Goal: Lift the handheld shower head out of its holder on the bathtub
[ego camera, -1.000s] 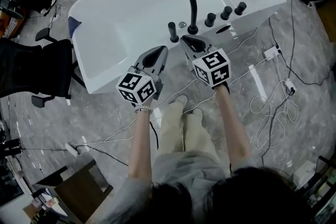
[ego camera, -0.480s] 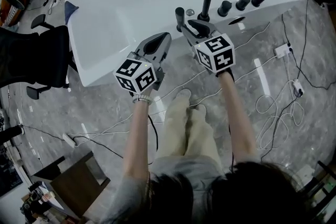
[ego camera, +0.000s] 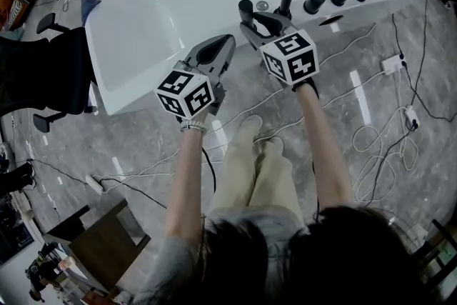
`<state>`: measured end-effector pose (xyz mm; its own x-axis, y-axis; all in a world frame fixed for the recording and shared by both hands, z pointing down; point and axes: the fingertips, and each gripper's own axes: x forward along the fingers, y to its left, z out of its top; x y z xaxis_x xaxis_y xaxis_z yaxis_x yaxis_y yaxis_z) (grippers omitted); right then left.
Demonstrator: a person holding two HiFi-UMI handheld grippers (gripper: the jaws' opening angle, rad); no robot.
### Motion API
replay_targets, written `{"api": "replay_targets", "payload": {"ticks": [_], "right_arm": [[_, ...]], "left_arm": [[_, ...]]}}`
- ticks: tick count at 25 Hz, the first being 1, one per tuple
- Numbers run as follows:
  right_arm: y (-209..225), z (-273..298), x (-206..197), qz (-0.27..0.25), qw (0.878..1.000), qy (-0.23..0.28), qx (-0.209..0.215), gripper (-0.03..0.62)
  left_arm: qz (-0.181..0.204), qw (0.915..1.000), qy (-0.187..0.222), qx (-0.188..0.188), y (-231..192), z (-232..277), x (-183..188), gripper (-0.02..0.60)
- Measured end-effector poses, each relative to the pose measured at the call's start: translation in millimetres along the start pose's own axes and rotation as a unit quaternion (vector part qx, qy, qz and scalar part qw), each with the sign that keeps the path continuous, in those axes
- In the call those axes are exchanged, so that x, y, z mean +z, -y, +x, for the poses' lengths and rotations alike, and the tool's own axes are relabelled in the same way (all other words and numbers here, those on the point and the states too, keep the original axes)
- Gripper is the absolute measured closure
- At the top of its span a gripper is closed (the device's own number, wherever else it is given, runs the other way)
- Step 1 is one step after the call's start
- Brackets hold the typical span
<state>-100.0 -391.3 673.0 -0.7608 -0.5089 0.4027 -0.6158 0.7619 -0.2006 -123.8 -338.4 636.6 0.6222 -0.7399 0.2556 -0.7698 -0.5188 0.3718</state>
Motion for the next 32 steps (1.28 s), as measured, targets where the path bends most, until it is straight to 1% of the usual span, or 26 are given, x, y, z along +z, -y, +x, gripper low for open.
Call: {"api": "replay_targets", "payload": {"ticks": [8,15,19,23,26,32], "right_arm": [[3.3,24.9,-7.0,-0.003,1.000,-0.002,0.006,0.452],[4.8,28.4,-11.1,-0.014,1.000,-0.004,0.007,0.451],[8.3,27.4,-10.6,-0.016,1.000,-0.012,-0.002,0.453],[9.4,21.2,-8.5,-0.015,1.000,-0.011,-0.019,0.457],[8.2,15.0,-1.9,-0.006,0.999,-0.005,-0.032,0.459],[0.6,0.9,15.8,-0.004,0.999,-0.006,-0.039,0.459]], "left_arm": [[-0.004,1.0000,-0.005,0.006,-13.9,10.5,-8.6,0.577],[-0.008,0.9999,-0.006,0.013,-21.0,12.2,-12.6,0.577],[-0.010,0.9999,-0.006,0.012,-19.7,14.7,-11.1,0.577],[-0.011,0.9999,-0.006,0.009,-14.5,14.6,-9.3,0.577],[-0.013,0.9999,-0.008,0.007,-9.8,10.9,-8.2,0.577],[-0.019,0.9997,-0.010,0.007,3.1,-2.2,2.4,0.577]]}}
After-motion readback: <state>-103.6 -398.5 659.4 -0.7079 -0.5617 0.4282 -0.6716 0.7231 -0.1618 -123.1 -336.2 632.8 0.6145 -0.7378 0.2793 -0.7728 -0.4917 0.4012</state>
